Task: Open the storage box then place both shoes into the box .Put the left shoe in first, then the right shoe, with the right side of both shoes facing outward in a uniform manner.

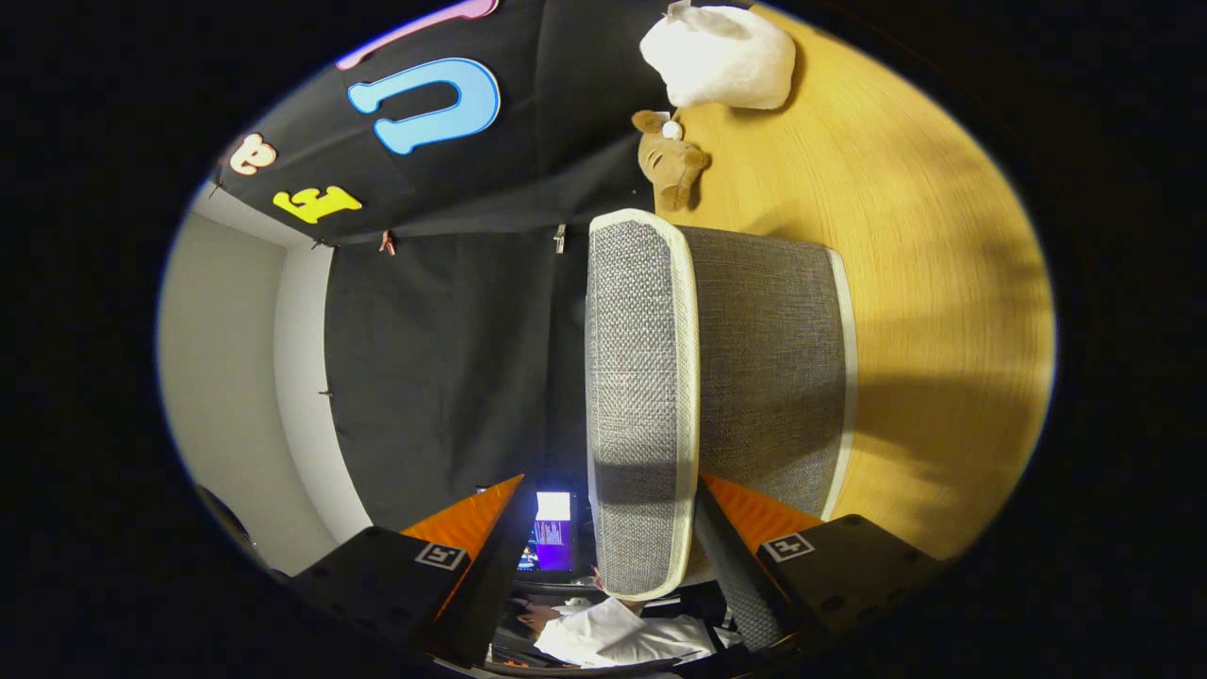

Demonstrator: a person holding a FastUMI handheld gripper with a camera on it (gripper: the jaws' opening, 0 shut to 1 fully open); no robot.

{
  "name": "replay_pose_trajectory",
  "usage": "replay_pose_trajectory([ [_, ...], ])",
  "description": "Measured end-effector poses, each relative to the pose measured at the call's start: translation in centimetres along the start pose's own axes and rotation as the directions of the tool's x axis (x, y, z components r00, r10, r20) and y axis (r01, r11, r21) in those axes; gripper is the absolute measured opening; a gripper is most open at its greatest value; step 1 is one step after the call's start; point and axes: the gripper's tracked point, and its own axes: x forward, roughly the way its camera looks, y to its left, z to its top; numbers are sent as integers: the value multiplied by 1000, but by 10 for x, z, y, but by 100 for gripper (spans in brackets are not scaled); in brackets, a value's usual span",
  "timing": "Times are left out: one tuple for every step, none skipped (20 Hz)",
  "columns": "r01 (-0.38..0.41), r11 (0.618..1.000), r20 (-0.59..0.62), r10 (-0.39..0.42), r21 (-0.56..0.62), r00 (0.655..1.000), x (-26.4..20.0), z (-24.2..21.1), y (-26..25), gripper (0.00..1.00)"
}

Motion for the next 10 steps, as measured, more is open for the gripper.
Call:
replay_pose_trajectory([
  [-6, 1000, 0, 6, 6, 1000, 2, 2, 1, 96],
  [4, 1000, -2, -4, 9, 1000, 3, 0, -2, 96],
  [20, 1000, -4, -19, 12, 1000, 4, 1, -7, 94],
  [28, 1000, -4, -28, 11, 1000, 2, -1, -10, 77],
  [38, 999, -5, -38, 9, 999, 2, 0, -13, 70],
  [28, 999, -13, -28, 23, 1000, 1, -2, -12, 51],
  [15, 1000, -26, -14, 25, 1000, 3, -5, -11, 48],
  [5, 999, -20, -5, 31, 1000, 1, -4, -8, 39],
  [-21, 1000, -20, 22, 17, 1000, -2, -4, -3, 31],
  [-27, 1000, -6, 27, 8, 1000, 1, -1, 0, 17],
])
